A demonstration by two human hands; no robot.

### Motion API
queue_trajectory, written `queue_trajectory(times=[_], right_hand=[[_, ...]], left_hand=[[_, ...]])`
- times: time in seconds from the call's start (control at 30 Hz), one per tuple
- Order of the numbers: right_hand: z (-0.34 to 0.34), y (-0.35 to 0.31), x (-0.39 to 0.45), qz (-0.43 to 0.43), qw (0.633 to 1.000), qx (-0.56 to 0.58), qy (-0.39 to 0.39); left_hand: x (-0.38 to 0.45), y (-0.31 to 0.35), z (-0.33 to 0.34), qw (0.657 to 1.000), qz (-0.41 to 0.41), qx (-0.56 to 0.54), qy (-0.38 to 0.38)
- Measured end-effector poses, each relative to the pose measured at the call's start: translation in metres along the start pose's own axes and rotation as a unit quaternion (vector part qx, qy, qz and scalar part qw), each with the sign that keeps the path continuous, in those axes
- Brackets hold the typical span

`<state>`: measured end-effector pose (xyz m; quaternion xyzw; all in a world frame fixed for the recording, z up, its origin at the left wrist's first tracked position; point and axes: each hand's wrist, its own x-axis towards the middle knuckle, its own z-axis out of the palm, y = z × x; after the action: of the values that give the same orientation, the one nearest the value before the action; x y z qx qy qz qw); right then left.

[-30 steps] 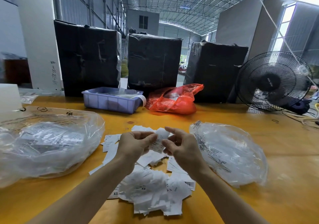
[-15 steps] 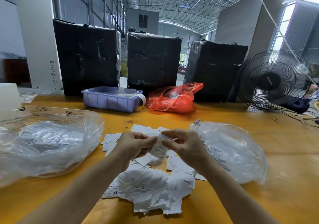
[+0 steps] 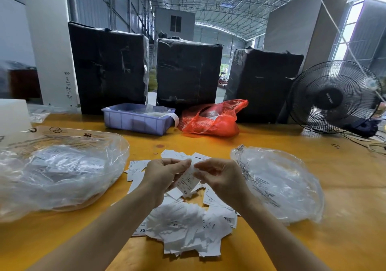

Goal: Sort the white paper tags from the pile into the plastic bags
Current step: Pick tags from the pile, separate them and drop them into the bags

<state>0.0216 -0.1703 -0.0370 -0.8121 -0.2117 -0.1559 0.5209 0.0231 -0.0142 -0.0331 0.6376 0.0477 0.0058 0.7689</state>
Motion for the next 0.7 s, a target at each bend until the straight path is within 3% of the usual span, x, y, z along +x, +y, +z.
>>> queue_trajectory(times=[0.2, 0.4, 0.57, 0.7], right_hand=[[-0.003, -0.002, 0.006, 0.073, 0.994, 0.077, 0.008], [-0.001, -0.005, 0.011, 0.078, 0.994, 0.06, -0.038], [-0.002, -0.001, 0.017, 0.112, 0.99, 0.085, 0.006], [-0.003, 0.004, 0.018, 0.127, 0.988, 0.082, 0.029]], left_hand=[[0.001, 0.004, 0.0, 0.999, -0.008, 0.031, -0.015], [0.005, 0.003, -0.001, 1.0, -0.026, 0.016, 0.007], [0.01, 0.005, 0.002, 0.999, -0.035, 0.019, 0.017], [0.01, 0.004, -0.005, 0.995, -0.057, 0.077, -0.018]])
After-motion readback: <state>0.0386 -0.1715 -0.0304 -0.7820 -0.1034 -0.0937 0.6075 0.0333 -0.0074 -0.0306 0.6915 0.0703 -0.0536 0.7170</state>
